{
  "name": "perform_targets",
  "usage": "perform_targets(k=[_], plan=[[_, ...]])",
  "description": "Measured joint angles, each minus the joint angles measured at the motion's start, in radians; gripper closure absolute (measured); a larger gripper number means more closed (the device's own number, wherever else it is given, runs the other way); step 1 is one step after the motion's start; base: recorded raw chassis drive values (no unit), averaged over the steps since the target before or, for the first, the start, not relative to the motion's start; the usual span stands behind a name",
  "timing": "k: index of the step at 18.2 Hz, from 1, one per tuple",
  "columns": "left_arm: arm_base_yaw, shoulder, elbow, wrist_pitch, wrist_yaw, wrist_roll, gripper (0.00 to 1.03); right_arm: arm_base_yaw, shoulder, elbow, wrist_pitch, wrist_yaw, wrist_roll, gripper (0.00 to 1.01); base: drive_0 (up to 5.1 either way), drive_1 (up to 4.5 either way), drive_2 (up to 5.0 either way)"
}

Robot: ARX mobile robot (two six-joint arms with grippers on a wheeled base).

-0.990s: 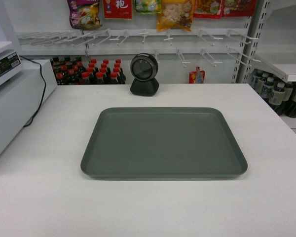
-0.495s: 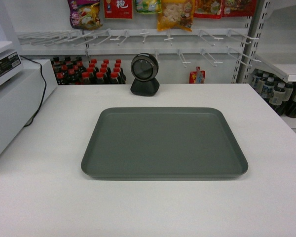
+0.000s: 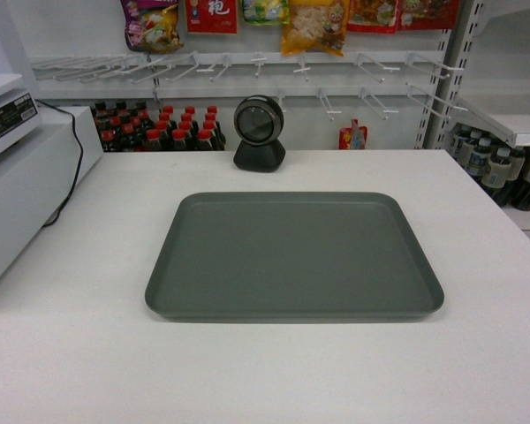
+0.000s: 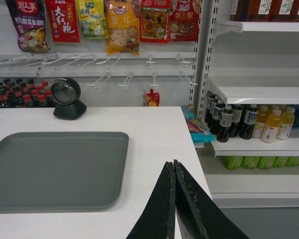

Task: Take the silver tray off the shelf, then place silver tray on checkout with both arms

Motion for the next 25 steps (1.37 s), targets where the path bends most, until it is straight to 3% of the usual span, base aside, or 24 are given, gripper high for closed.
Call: perform_targets(k=[8,9,10,11,14,15,16,22,23,25], plan=[[0.0,-0.093,0.0,-0.096,0.0,0.0,1.02,0.0,-0.1,0.0,-0.1,0.0,0.0,0.99,0.0,0.0,0.0],[0.0,-0.18,0.0,-0.231,0.0,0.0,1.02,0.0,-0.114,0.0,-0.114,0.0,0.0,0.99,0.0,0.0,0.0],[0.0,-0.246,0.0,-0.263,-0.001,0.0,1.02,0.0,-0.142,0.001,-0.155,0.0,0.001,0.99,0.0,0.0,0.0],[0.0,-0.246,0.006,-0.255,-0.002,0.0,1.02,0.0,-0.238,0.0,-0.292,-0.003,0.0,0.99,0.0,0.0,0.0],[0.0,-0.246,0.0,-0.259,0.0,0.0,1.02,0.0,-0.283,0.0,-0.299,-0.001,0.001,0.99,0.0,0.0,0.0],[0.0,-0.246,0.0,-0.262,-0.003,0.0,0.98,0.0,-0.285,0.0,-0.29,-0.001,0.001,0.91,0.0,0.0,0.0],[0.0,-0.246,0.0,-0.261,0.0,0.0,0.87,0.0,-0.285,0.0,-0.295,-0.001,0.001,0.78,0.0,0.0,0.0],[0.0,-0.246,0.0,-0.261,0.0,0.0,0.12,0.0,-0.285,0.0,-0.294,0.0,0.001,0.05,0.0,0.0,0.0],[0.0,-0.246,0.0,-0.261,0.0,0.0,0.03,0.0,-0.285,0.0,-0.294,0.0,0.003,0.03,0.0,0.0,0.0],[0.0,-0.246,0.0,-0.261,0.0,0.0,0.05,0.0,-0.285,0.0,-0.294,0.0,0.003,0.03,0.0,0.0,0.0]])
